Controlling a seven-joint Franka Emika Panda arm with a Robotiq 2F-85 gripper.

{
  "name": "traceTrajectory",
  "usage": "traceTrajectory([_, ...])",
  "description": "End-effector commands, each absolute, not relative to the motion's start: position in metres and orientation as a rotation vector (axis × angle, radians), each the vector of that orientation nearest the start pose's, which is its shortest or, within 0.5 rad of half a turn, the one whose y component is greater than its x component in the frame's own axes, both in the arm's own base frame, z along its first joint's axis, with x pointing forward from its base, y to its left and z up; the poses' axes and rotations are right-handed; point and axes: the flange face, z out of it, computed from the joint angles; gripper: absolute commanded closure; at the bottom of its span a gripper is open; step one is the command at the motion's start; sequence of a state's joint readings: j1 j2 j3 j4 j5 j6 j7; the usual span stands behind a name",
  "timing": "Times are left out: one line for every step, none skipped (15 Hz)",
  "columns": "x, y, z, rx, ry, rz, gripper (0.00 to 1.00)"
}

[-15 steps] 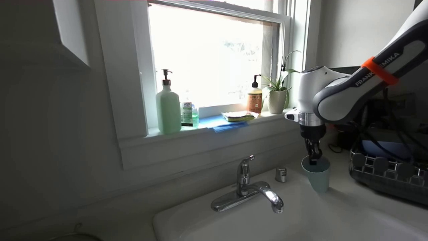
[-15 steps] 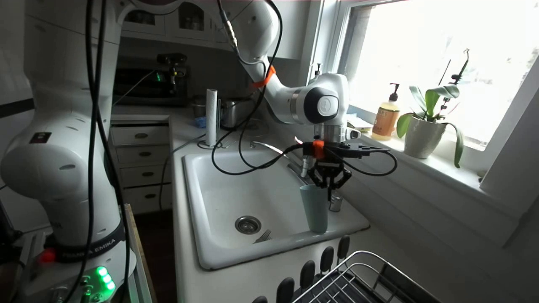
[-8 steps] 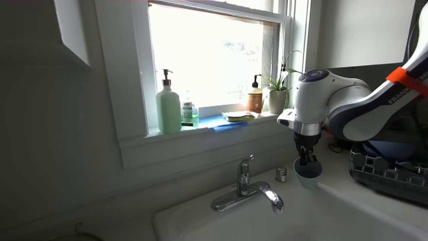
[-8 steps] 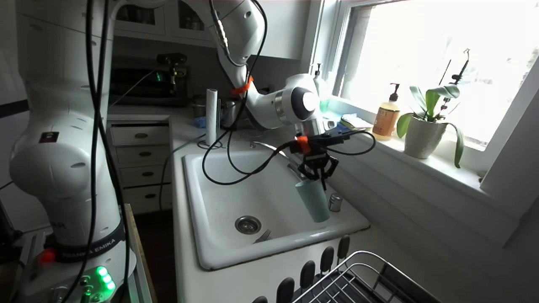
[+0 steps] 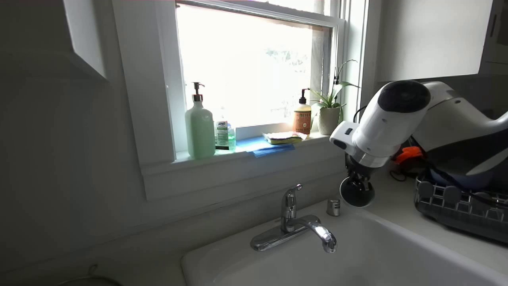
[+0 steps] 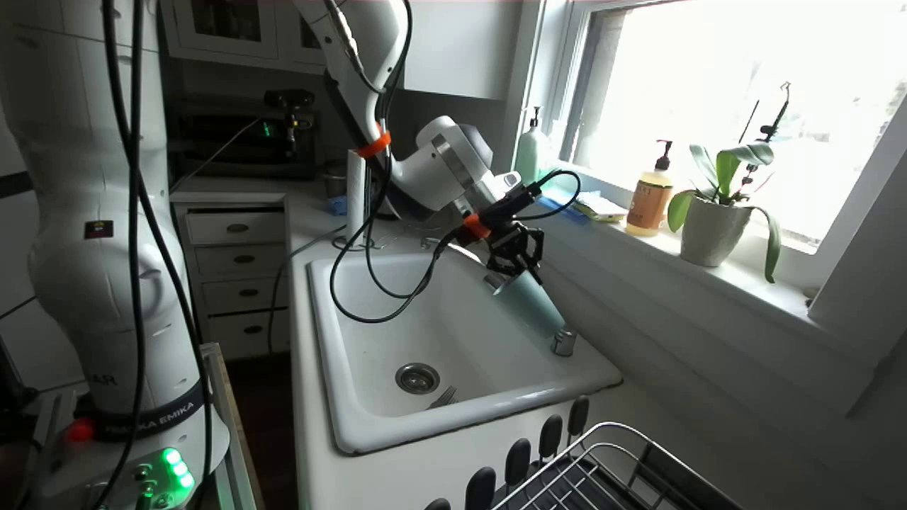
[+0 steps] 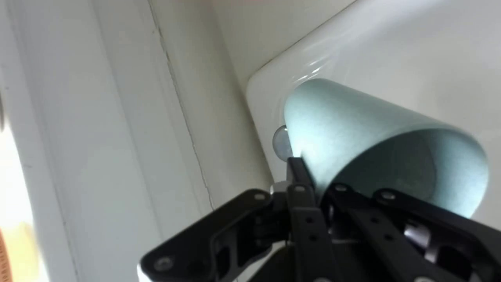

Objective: Pour the liquid from the blue cup into the sink

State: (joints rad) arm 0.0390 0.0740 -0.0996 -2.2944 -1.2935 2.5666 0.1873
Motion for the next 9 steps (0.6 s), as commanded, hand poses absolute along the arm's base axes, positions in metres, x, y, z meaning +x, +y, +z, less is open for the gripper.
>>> traceTrajectory([0.511,-0.005,0.335,2.068,0.843,0.371,0.99])
traceTrajectory([0.508,-0.002,0.331,2.049,0.812,0.397,0.99])
traceTrajectory([0.504,0.0,0.327,2.028,0.784,0.419,0.99])
traceTrajectory([0.501,0.002,0.324,2.01,0.76,0.432,0.99])
traceTrajectory([0.498,0.004,0.321,1.992,0.735,0.449,0.99])
traceTrajectory([0.495,0.007,0.317,1.976,0.717,0.459,0.99])
traceTrajectory([0.492,0.009,0.315,1.958,0.701,0.474,0.99])
traceTrajectory([0.49,0.011,0.313,1.937,0.694,0.486,0.99])
traceTrajectory([0.487,0.013,0.311,1.919,0.689,0.492,0.99])
